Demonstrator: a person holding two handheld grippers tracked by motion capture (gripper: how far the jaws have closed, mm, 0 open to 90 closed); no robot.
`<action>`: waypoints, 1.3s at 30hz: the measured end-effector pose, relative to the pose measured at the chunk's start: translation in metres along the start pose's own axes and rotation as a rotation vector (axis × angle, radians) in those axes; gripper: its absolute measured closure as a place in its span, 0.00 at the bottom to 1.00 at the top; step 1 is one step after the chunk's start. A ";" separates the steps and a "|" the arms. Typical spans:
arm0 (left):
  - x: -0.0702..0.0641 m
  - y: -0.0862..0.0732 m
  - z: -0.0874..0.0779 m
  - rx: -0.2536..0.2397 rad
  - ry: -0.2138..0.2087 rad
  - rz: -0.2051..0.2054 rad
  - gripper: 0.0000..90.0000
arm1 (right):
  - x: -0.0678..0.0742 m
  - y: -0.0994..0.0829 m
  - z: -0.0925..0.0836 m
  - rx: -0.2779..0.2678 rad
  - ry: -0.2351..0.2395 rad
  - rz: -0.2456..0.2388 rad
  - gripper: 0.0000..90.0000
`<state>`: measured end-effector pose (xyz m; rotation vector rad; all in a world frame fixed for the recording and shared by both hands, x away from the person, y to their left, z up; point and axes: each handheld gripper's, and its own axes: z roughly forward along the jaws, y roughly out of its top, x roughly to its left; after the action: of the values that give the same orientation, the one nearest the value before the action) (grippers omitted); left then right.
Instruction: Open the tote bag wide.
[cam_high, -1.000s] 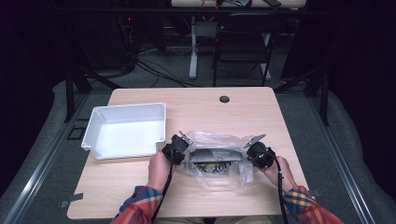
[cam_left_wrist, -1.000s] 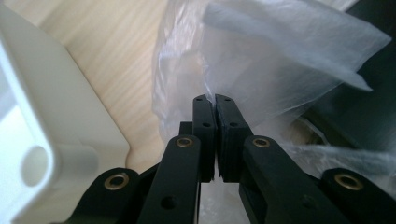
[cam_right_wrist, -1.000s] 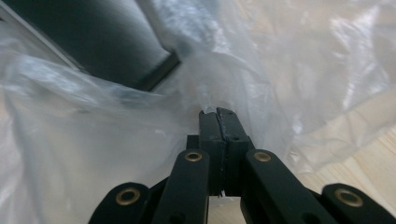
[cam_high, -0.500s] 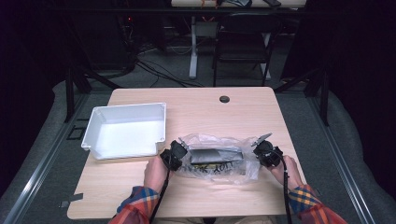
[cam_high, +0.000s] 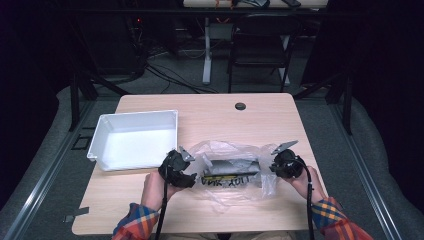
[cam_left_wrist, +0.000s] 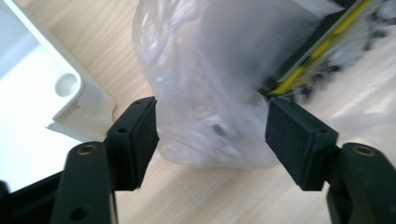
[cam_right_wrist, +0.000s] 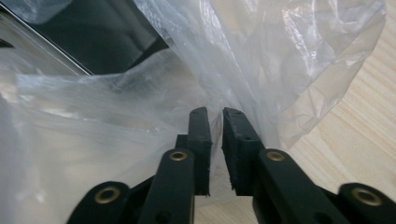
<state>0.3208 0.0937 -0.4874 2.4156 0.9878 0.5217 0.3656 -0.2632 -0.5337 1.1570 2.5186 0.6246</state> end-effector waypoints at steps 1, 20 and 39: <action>-0.002 0.001 -0.004 -0.023 -0.002 0.005 0.33 | 0.000 0.000 0.000 -0.024 0.012 0.018 0.85; -0.008 0.034 0.056 -0.075 -0.017 0.013 0.67 | -0.005 0.025 0.009 -0.085 0.035 0.025 0.97; 0.010 0.017 0.079 0.078 0.092 -0.016 0.97 | -0.019 0.028 0.047 0.031 -0.161 0.060 1.00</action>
<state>0.3765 0.0675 -0.5403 2.4693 1.0834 0.6038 0.4165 -0.2492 -0.5586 1.2447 2.3741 0.4878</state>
